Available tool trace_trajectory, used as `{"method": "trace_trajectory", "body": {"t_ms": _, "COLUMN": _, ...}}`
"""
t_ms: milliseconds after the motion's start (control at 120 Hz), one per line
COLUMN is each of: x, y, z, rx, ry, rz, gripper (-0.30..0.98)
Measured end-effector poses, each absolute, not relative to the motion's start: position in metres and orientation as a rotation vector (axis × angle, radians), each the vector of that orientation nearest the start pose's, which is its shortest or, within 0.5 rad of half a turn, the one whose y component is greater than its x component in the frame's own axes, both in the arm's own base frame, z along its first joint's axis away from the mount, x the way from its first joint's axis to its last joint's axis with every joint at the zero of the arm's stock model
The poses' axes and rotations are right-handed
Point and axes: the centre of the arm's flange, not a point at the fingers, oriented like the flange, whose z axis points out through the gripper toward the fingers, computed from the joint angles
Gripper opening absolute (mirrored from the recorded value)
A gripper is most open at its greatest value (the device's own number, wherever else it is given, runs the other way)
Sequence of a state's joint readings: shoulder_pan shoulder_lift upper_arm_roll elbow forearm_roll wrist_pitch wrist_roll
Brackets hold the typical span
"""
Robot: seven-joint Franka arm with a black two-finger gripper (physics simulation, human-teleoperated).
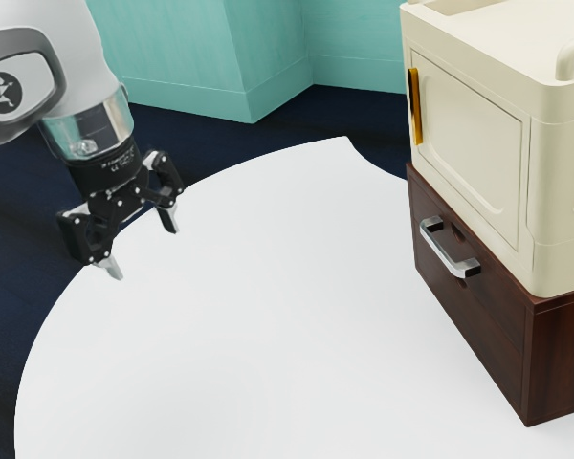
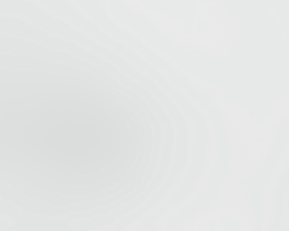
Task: Pull the drawer handle with one arm to open the drawer
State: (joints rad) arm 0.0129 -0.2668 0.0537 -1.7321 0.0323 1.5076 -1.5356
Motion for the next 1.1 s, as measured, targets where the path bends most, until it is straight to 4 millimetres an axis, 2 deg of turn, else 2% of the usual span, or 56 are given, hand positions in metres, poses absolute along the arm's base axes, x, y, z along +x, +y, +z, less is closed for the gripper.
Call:
{"method": "trace_trajectory", "body": {"t_ms": 108, "x": 0.463, "y": 0.039, "z": 0.677, "rx": 2.162, "ry": 2.242, "rz": 0.086, "gripper": 0.69}}
{"method": "trace_trajectory", "body": {"t_ms": 192, "x": 0.467, "y": 0.033, "z": 0.675, "rx": 2.169, "ry": 2.221, "rz": 0.098, "gripper": 0.69}}
{"method": "trace_trajectory", "body": {"t_ms": 275, "x": 0.469, "y": -0.001, "z": 0.675, "rx": 2.224, "ry": 2.146, "rz": 0.107, "gripper": 0.69}}
{"method": "trace_trajectory", "body": {"t_ms": 342, "x": 0.474, "y": -0.017, "z": 0.671, "rx": 2.248, "ry": 2.119, "rz": 0.096, "gripper": 0.69}}
{"method": "trace_trajectory", "body": {"t_ms": 458, "x": 0.495, "y": -0.046, "z": 0.660, "rx": 2.298, "ry": 2.036, "rz": 0.101, "gripper": 0.69}}
{"method": "trace_trajectory", "body": {"t_ms": 558, "x": 0.525, "y": -0.071, "z": 0.635, "rx": 2.337, "ry": 1.956, "rz": 0.111, "gripper": 0.69}}
{"method": "trace_trajectory", "body": {"t_ms": 733, "x": 0.577, "y": -0.100, "z": 0.619, "rx": 2.335, "ry": 1.849, "rz": 0.153, "gripper": 0.69}}
{"method": "trace_trajectory", "body": {"t_ms": 942, "x": 0.592, "y": -0.118, "z": 0.612, "rx": 2.335, "ry": 1.783, "rz": 0.200, "gripper": 0.69}}
{"method": "trace_trajectory", "body": {"t_ms": 1100, "x": 0.617, "y": -0.122, "z": 0.599, "rx": 2.334, "ry": 1.768, "rz": 0.220, "gripper": 0.69}}
